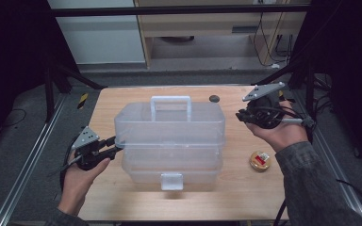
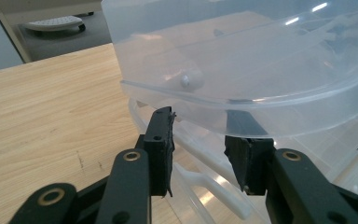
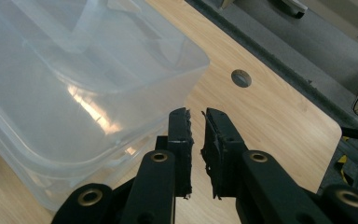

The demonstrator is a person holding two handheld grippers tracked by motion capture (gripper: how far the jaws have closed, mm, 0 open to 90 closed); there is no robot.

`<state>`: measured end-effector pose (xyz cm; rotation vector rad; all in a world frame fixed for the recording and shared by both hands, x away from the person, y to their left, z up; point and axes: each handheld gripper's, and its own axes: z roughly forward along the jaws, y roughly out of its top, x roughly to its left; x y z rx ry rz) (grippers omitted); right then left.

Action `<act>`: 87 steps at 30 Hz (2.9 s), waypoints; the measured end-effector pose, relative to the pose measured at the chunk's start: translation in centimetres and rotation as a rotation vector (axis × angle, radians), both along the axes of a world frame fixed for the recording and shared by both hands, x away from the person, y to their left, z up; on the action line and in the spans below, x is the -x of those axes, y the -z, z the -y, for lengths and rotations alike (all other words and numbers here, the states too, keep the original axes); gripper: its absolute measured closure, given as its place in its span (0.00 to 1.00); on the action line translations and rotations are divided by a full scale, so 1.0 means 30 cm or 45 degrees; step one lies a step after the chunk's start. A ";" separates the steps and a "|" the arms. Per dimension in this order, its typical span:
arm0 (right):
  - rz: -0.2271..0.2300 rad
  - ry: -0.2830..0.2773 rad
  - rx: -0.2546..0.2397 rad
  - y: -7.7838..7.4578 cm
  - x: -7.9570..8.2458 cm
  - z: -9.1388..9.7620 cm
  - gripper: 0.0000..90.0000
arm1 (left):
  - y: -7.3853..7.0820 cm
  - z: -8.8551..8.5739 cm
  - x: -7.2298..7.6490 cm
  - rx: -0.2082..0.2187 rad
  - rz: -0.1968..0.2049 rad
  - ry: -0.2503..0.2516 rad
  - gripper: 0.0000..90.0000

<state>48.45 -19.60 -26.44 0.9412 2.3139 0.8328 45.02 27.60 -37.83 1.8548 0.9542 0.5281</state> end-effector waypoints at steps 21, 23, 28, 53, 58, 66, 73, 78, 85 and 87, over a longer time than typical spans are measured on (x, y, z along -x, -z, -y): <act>-0.045 -0.002 -0.038 0.201 0.101 -0.022 0.94 | -0.012 -0.001 0.001 -0.007 -0.002 0.004 0.69; -0.050 -0.003 -0.043 0.219 0.108 -0.025 0.94 | -0.012 0.001 0.001 -0.005 -0.002 0.002 0.69; -0.061 0.009 -0.067 0.258 0.127 -0.027 0.95 | -0.015 0.000 -0.001 -0.008 -0.002 0.001 0.69; -0.093 0.144 -0.283 0.418 0.183 -0.076 0.89 | -0.035 0.003 -0.020 0.001 -0.001 -0.019 0.70; -0.103 0.164 -0.307 0.434 0.181 -0.090 0.86 | -0.037 0.004 -0.022 0.000 -0.001 -0.021 0.70; -0.132 0.209 -0.318 0.462 0.173 -0.109 0.84 | -0.039 0.004 -0.023 0.001 0.002 -0.023 0.70; -0.145 0.250 -0.325 0.480 0.163 -0.114 0.82 | -0.040 0.001 -0.024 0.006 0.002 -0.025 0.70; -0.149 0.273 -0.337 0.484 0.164 -0.116 0.82 | -0.041 0.002 -0.024 0.016 0.004 -0.033 0.70; -0.155 0.282 -0.334 0.485 0.165 -0.125 0.86 | -0.045 0.001 -0.026 0.029 0.008 -0.039 0.70; -0.151 0.274 -0.326 0.484 0.164 -0.125 0.86 | -0.047 0.001 -0.028 0.032 0.008 -0.039 0.70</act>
